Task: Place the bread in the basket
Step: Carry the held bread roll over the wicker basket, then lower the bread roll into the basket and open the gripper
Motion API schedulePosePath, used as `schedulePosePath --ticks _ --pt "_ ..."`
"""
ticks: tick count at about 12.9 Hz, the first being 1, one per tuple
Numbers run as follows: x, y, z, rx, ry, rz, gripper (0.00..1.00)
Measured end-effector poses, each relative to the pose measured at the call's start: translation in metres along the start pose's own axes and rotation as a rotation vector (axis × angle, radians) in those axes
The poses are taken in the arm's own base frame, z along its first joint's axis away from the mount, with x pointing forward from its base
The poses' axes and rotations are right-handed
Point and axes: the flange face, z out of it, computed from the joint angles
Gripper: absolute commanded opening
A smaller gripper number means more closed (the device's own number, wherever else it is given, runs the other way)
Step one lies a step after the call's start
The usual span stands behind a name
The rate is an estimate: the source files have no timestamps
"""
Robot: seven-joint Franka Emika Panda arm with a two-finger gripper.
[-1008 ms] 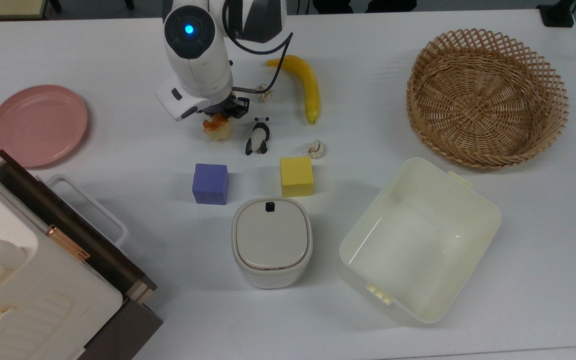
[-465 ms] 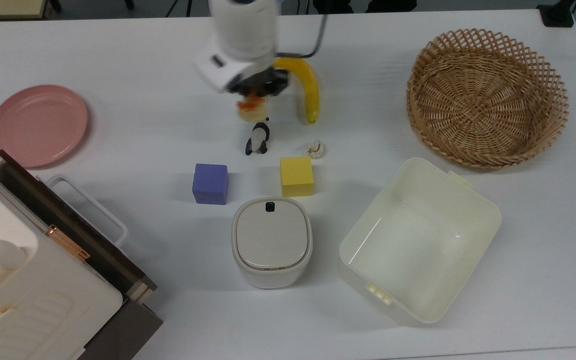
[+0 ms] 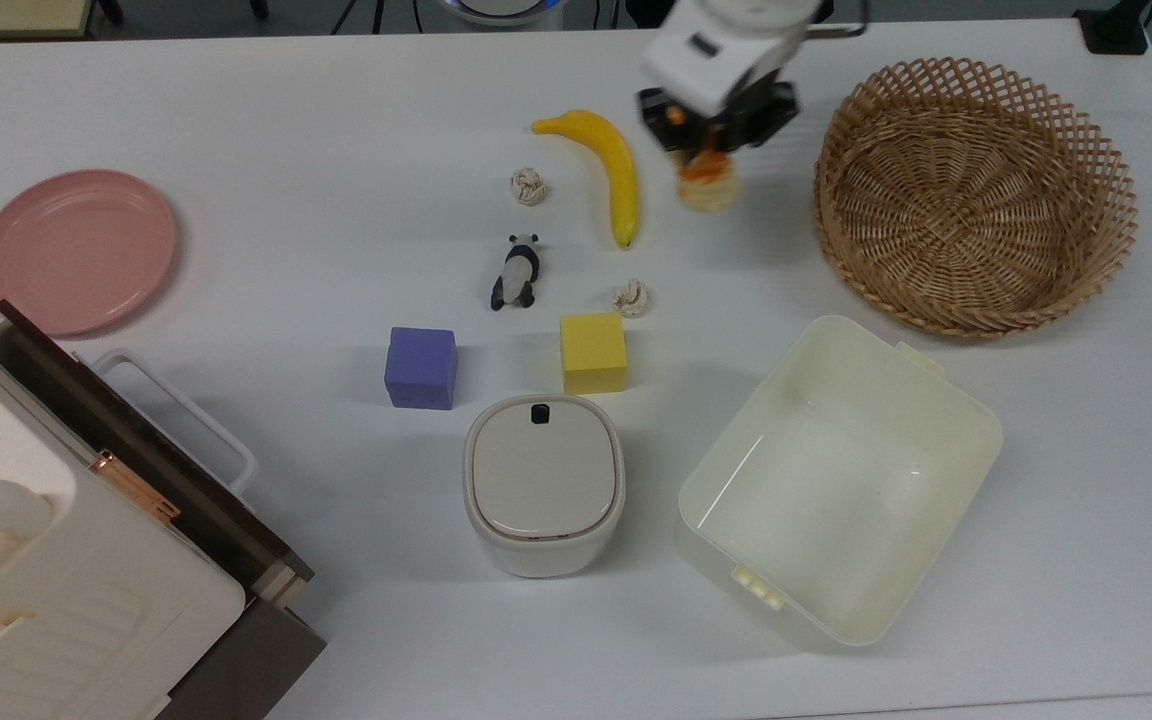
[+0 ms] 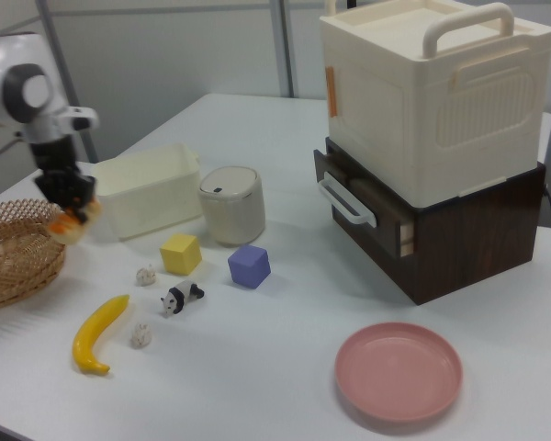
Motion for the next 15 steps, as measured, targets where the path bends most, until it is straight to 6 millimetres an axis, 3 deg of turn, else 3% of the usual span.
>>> schedulePosePath --ticks 1,3,4,5,6,7,8,12,15 --pt "-0.006 -0.034 -0.009 0.016 0.039 -0.013 0.25" --pt "-0.015 -0.076 -0.016 0.045 0.101 -0.026 0.28" --pt "-0.024 -0.110 -0.016 0.065 0.139 -0.045 0.45" --pt "-0.033 -0.139 -0.015 0.083 0.167 -0.066 0.74" --pt "-0.040 -0.157 -0.013 0.092 0.179 -0.087 0.89" --pt "-0.048 -0.171 -0.013 0.097 0.183 -0.103 1.00" --pt "-0.059 -0.190 -0.012 0.100 0.185 -0.125 1.00" --pt "-0.070 -0.205 -0.015 0.103 0.190 -0.139 1.00" --pt "-0.061 -0.192 -0.018 0.072 0.208 -0.128 1.00"
